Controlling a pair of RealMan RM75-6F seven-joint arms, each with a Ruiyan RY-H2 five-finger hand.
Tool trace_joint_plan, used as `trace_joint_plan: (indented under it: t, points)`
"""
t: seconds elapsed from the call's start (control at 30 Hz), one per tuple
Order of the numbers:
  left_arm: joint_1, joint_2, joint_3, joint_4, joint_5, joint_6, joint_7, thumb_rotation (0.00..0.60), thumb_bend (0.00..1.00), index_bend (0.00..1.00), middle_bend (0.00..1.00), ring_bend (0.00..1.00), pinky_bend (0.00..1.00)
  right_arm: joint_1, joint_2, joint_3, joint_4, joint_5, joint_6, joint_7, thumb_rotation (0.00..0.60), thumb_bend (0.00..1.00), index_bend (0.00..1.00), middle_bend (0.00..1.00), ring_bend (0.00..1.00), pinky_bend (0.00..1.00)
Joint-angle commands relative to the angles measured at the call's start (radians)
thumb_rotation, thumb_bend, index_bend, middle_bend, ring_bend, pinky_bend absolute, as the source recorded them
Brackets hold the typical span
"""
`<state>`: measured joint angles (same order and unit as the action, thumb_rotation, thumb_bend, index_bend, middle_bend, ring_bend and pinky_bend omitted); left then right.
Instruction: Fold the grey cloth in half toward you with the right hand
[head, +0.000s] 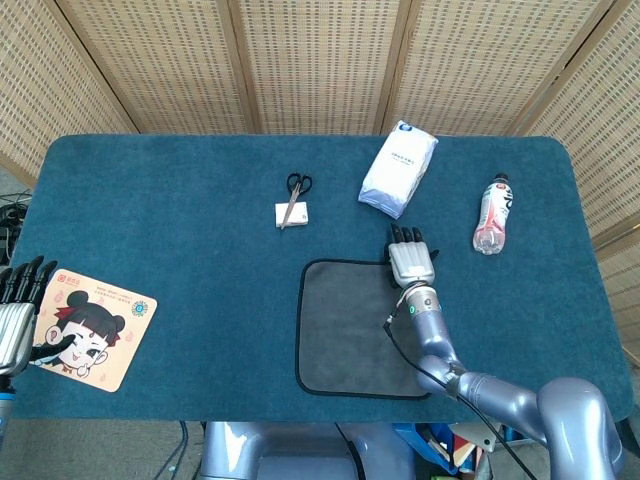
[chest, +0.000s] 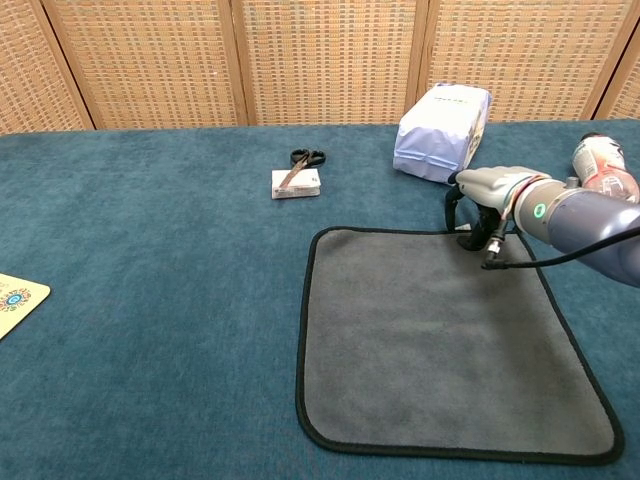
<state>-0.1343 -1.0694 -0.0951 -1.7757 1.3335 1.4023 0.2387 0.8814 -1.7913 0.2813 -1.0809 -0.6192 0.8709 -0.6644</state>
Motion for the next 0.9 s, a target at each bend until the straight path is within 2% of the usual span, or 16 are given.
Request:
trace_joint_plan:
  t: [0.03,0.17,0.5,0.9]
  points:
    - [0.000,0.001,0.000,-0.001,0.000,0.001,-0.001,0.600,0.15,0.00,0.00,0.00,0.00,0.002,-0.003,-0.001,0.005,0.002,-0.001,-0.002,0.600,0.51,0.40,0.00,0.00,0.00]
    - [0.000,0.002,0.001,-0.001,0.001,0.003,-0.003,0.600,0.15,0.00,0.00,0.00,0.00,0.005,-0.007,-0.005,0.012,0.001,0.000,-0.006,0.600,0.51,0.42,0.00,0.00,0.00]
    - [-0.002,0.003,0.004,-0.002,0.001,0.003,-0.004,0.600,0.15,0.00,0.00,0.00,0.00,0.005,-0.007,-0.011,0.001,-0.003,-0.003,-0.001,0.600,0.53,0.57,0.00,0.00,0.00]
    - [-0.003,0.002,0.010,-0.007,0.008,0.006,-0.002,0.600,0.15,0.00,0.00,0.00,0.00,-0.035,0.046,-0.048,-0.111,-0.108,0.052,0.048,0.600,0.55,0.60,0.00,0.00,0.00]
